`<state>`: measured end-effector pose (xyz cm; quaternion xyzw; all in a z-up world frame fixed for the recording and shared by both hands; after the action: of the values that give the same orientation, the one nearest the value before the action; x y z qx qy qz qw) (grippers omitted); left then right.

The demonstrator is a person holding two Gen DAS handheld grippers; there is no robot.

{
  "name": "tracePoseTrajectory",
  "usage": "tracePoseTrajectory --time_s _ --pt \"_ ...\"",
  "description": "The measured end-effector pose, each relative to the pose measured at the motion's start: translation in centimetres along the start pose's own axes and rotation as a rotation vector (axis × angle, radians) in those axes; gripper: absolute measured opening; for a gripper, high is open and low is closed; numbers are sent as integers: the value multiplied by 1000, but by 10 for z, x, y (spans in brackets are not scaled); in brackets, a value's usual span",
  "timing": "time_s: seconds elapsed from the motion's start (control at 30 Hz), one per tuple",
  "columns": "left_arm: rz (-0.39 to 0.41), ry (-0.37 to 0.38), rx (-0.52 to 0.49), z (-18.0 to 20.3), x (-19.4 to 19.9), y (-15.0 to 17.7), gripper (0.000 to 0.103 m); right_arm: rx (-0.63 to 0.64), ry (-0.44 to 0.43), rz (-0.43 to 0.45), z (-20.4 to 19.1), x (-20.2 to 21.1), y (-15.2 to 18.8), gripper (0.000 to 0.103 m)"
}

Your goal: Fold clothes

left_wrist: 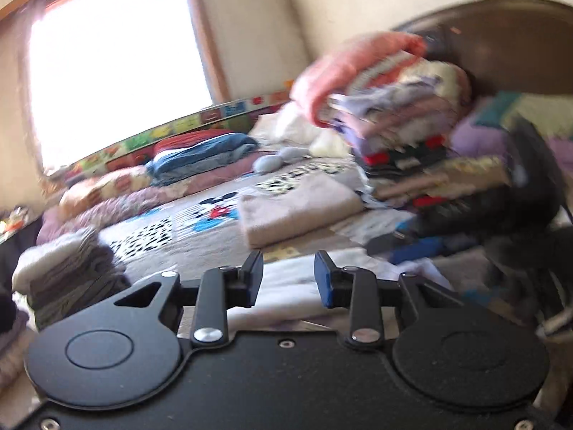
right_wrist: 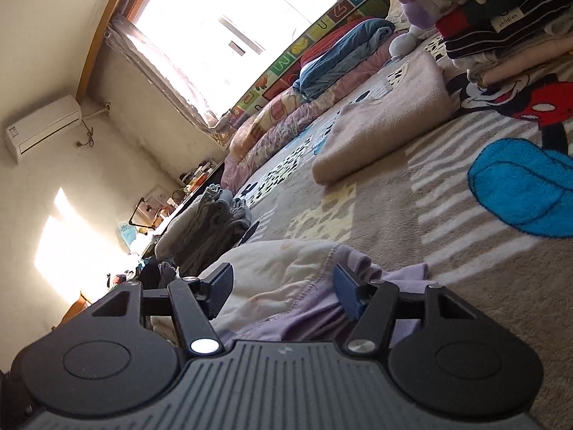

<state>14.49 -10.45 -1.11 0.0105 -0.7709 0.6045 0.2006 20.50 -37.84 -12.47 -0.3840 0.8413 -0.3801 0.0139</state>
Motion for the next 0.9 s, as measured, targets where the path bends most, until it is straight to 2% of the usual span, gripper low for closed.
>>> tracePoseTrajectory --time_s 0.07,0.1,0.17,0.2,0.23,0.3,0.37,0.47,0.53,0.57,0.6,0.67,0.73,0.8,0.9 --pt "-28 4 127 -25 -17 5 29 35 24 2 -4 0 1 63" --pt "-76 39 169 -26 -30 17 29 55 38 3 -6 0 1 63" --pt "-229 131 207 -18 -62 50 28 110 78 -5 -12 -2 3 63" --pt "-247 141 199 -9 -70 66 28 148 112 -17 -16 -4 5 63" --pt "-208 118 165 1 -67 75 27 193 159 -38 -20 -7 8 63" --pt "-207 106 153 7 -62 72 27 275 232 -57 -27 -11 13 64" --pt "-209 104 133 10 -62 69 27 354 278 -23 -39 -7 16 64" --pt "-192 92 26 17 -58 71 26 543 355 74 -68 2 24 64" --pt "-201 102 -22 17 -54 68 26 602 293 129 -83 5 28 64" --pt "-207 117 -35 15 -53 66 26 613 254 136 -87 4 29 64" --pt "-218 139 -40 11 -53 64 26 604 241 107 -86 -3 29 62" --pt "-223 192 11 -6 -47 52 27 574 272 10 -76 -24 30 63" --pt "-178 174 70 -22 -42 39 27 543 295 -63 -68 -39 32 63" --pt "-122 137 118 -35 -41 27 27 530 293 -60 -68 -36 30 62" --pt "-98 155 143 -35 -60 25 27 556 297 -56 -70 -33 35 62"
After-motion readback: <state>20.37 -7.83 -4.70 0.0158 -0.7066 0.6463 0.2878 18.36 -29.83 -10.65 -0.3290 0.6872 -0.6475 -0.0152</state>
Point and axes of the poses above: each gripper's, at about its wrist camera, not at the fingertips, and x roughly against the way its jaws point, z to its right, y to its underside, the point moved 1 cm from there along -x, roughly the way its jaws point, and after that the axes turned 2 degrees about -z, right-handed, at the moved point
